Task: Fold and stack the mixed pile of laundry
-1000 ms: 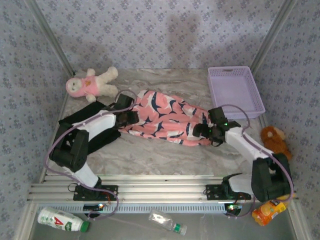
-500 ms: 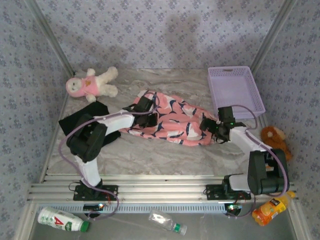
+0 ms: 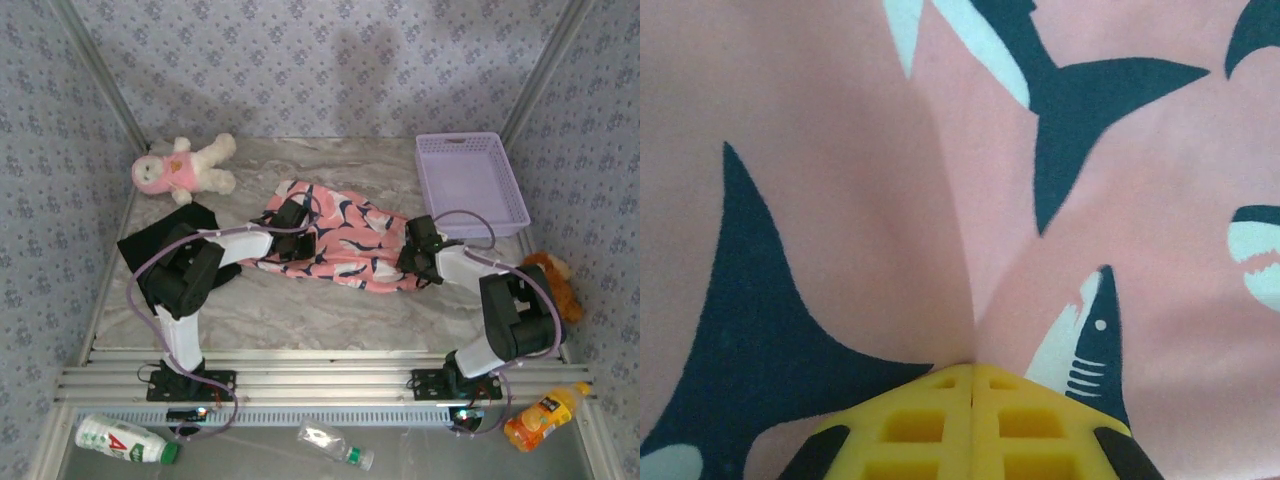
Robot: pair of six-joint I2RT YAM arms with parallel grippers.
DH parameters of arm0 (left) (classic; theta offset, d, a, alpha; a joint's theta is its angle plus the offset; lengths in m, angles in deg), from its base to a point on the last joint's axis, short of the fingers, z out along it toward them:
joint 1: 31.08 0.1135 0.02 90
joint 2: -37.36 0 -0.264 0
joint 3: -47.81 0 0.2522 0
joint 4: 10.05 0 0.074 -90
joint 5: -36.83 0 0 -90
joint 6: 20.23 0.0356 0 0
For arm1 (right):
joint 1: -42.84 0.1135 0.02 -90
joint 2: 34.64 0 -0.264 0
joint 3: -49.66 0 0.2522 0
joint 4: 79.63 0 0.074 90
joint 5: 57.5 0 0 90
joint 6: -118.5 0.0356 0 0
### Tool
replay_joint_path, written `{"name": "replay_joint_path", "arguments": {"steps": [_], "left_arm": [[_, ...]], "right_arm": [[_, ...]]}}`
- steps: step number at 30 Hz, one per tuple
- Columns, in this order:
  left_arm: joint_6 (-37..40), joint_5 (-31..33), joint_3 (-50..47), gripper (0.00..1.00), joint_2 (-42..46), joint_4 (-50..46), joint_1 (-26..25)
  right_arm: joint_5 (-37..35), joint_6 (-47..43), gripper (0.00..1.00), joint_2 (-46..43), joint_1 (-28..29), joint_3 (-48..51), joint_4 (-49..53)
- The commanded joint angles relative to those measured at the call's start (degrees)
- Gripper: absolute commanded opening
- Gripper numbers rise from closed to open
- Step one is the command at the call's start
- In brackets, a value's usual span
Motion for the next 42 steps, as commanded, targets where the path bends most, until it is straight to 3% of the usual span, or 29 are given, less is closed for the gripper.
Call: {"name": "replay_joint_path", "arguments": {"steps": [1,7,9,22,29,35,42], "left_arm": [[0.0,2.6,-3.2,0.00,0.2,-4.9,0.9],[1.7,1.2,-1.9,0.00,0.0,-5.6,1.0],[1.5,0.4,-1.2,0.00,-0.1,-5.2,0.5],[-2.2,-4.7,9.4,0.00,-4.9,-4.8,-8.2],[-5.9,-7.2,16.9,0.00,-8.1,-4.7,-12.7],[-6.1,-7.9,18.5,0.00,-5.5,-5.3,-11.9],[-1.0,-1.7,10.1,0.06,7.2,-12.3,-4.0]], "right_arm": [[12.1,2.2,0.47,3.6,2.0,-0.6,-5.8],[11.2,-4.9,0.06,-1.9,0.9,-6.9,1.7],[11.4,-6.3,0.00,-3.9,0.7,-8.6,3.5],[4.9,-20.9,0.00,-5.3,-2.1,-21.5,22.3],[2.3,-24.2,0.00,-6.3,-4.5,-27.0,27.9],[10.4,-22.7,0.00,-5.9,-0.5,-32.7,23.6],[4.5,-23.7,0.00,2.9,5.4,-41.2,28.5]]}}
